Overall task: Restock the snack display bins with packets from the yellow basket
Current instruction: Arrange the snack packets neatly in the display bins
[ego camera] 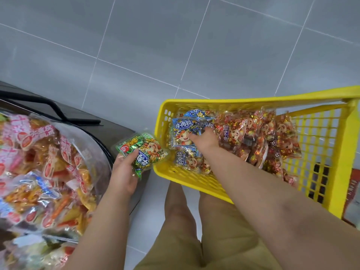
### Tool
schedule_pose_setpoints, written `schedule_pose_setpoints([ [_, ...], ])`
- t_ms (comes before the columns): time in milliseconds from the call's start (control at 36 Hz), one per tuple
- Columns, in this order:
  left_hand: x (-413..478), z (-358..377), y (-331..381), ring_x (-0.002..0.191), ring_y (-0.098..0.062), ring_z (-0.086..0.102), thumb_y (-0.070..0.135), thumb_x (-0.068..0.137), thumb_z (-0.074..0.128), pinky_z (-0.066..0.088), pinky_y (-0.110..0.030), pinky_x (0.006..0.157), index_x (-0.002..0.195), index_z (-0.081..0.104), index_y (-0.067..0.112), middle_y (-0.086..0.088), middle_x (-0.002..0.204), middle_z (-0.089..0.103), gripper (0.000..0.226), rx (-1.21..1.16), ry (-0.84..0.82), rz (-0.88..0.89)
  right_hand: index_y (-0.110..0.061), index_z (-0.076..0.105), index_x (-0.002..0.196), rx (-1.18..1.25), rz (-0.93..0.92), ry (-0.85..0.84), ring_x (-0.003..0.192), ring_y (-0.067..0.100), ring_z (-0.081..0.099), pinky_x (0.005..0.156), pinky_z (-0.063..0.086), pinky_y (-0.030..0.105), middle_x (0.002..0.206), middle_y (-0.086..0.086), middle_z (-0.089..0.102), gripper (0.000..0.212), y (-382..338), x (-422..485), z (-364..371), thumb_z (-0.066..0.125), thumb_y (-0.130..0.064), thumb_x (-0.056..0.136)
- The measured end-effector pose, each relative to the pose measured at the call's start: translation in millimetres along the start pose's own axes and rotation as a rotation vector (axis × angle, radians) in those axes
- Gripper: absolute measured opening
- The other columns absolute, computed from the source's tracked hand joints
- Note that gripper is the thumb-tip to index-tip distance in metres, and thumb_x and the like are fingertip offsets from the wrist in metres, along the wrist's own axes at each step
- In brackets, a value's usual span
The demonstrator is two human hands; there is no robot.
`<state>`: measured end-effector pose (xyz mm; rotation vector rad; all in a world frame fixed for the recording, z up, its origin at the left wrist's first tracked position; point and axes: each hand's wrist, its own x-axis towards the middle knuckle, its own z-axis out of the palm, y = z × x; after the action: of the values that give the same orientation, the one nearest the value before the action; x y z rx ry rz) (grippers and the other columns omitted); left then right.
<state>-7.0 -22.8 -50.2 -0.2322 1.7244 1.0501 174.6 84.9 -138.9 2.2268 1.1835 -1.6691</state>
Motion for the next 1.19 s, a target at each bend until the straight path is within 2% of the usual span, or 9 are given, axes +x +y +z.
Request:
schedule_pose_setpoints([
  [306, 4.5, -2.3, 12.5, 0.064, -0.012, 0.072, 0.007, 0.094, 0.057, 0.056, -0.023, 0.051, 0.094, 0.056, 0.017, -0.005, 0.09, 0.07, 0.01, 0.0, 0.092, 0.0, -0.006, 0.035, 0.142, 0.318, 0.105, -0.141, 0.102, 0.017, 0.054, 0.077, 0.054, 0.027, 0.139, 0.009, 0.044, 0.073, 23.0, -17.4, -50.6, 0.072, -0.027, 0.083],
  [417, 1.9, 7.6, 14.6, 0.063, -0.01, 0.072, 0.008, 0.094, 0.057, 0.053, -0.021, 0.048, 0.093, 0.058, 0.019, 0.001, 0.077, 0.075, 0.01, 0.077, 0.022, -0.007, -0.011, 0.049, 0.129, 0.504, 0.193, -0.218, 0.082, 0.01, 0.053, 0.076, 0.055, 0.03, 0.099, -0.008, 0.05, 0.057, 44.8, -39.5, -81.9, 0.074, -0.024, 0.08],
  [500, -1.3, 16.4, 13.8, 0.067, -0.013, 0.073, 0.008, 0.096, 0.054, 0.055, -0.023, 0.051, 0.098, 0.061, 0.015, 0.0, 0.079, 0.075, 0.011, 0.096, -0.057, -0.021, -0.025, 0.06, 0.095, 0.551, 0.135, -0.341, 0.091, 0.011, 0.062, 0.089, 0.052, 0.037, 0.09, -0.01, 0.068, 0.022, 53.6, -56.0, -85.3, 0.074, -0.026, 0.079],
  [583, -5.4, 24.3, 13.1, 0.079, -0.019, 0.073, 0.015, 0.099, 0.049, 0.061, -0.033, 0.061, 0.109, 0.061, 0.015, -0.004, 0.092, 0.075, 0.015, 0.087, -0.13, -0.045, -0.021, 0.057, 0.12, 0.49, 0.03, -0.362, 0.109, 0.017, 0.061, 0.097, 0.047, 0.042, 0.119, -0.002, 0.065, 0.045, 46.6, -71.4, -68.9, 0.074, -0.03, 0.079],
  [694, -10.0, 31.7, 15.0, 0.1, -0.027, 0.069, 0.035, 0.099, 0.041, 0.059, -0.043, 0.08, 0.126, 0.055, 0.012, -0.012, 0.116, 0.069, 0.038, 0.1, -0.271, -0.063, -0.03, 0.061, 0.1, 0.403, -0.169, -0.376, 0.089, -0.002, 0.066, 0.073, 0.05, 0.013, 0.103, -0.015, 0.068, 0.024, 24.3, -88.5, -39.3, 0.073, -0.029, 0.08],
  [806, -12.1, 26.9, 16.0, 0.091, -0.032, 0.069, 0.018, 0.075, 0.066, 0.059, -0.046, 0.077, 0.127, 0.053, 0.002, -0.022, 0.114, 0.067, 0.056, 0.171, -0.355, -0.034, -0.029, 0.06, 0.104, 0.298, -0.268, -0.426, 0.097, 0.007, 0.065, 0.087, 0.051, 0.028, 0.105, -0.01, 0.069, 0.023, 5.5, -97.4, -8.7, 0.07, -0.028, 0.083],
  [889, -8.6, 20.5, 15.0, 0.079, -0.027, 0.072, 0.008, 0.076, 0.068, 0.061, -0.04, 0.068, 0.117, 0.059, 0.006, -0.016, 0.099, 0.073, 0.042, 0.144, -0.258, -0.006, -0.031, 0.06, 0.091, 0.249, -0.313, -0.459, 0.075, -0.014, 0.059, 0.066, 0.045, 0.009, 0.086, -0.019, 0.065, 0.008, -4.5, -91.2, 2.3, 0.067, -0.032, 0.086],
  [1028, 3.1, 6.0, 14.9, 0.068, -0.023, 0.073, 0.004, 0.086, 0.065, 0.06, -0.039, 0.057, 0.096, 0.062, 0.014, -0.007, 0.081, 0.076, 0.014, 0.069, -0.1, -0.001, -0.014, 0.063, 0.087, 0.266, -0.158, 0.021, 0.061, 0.007, 0.049, 0.057, 0.036, 0.019, 0.076, -0.001, 0.06, 0.017, -10.8, -43.1, 6.9, 0.055, -0.027, 0.093],
  [1194, 12.3, -6.8, 13.9, 0.074, -0.026, 0.073, 0.005, 0.086, 0.065, 0.06, -0.043, 0.061, 0.105, 0.061, 0.012, -0.011, 0.088, 0.075, 0.02, 0.007, -0.068, 0.005, -0.011, 0.049, 0.077, 0.041, 0.173, 0.054, 0.052, 0.012, 0.046, 0.041, 0.028, 0.019, 0.063, -0.001, 0.048, 0.027, -16.2, 13.7, 11.0, 0.054, -0.033, 0.092],
])
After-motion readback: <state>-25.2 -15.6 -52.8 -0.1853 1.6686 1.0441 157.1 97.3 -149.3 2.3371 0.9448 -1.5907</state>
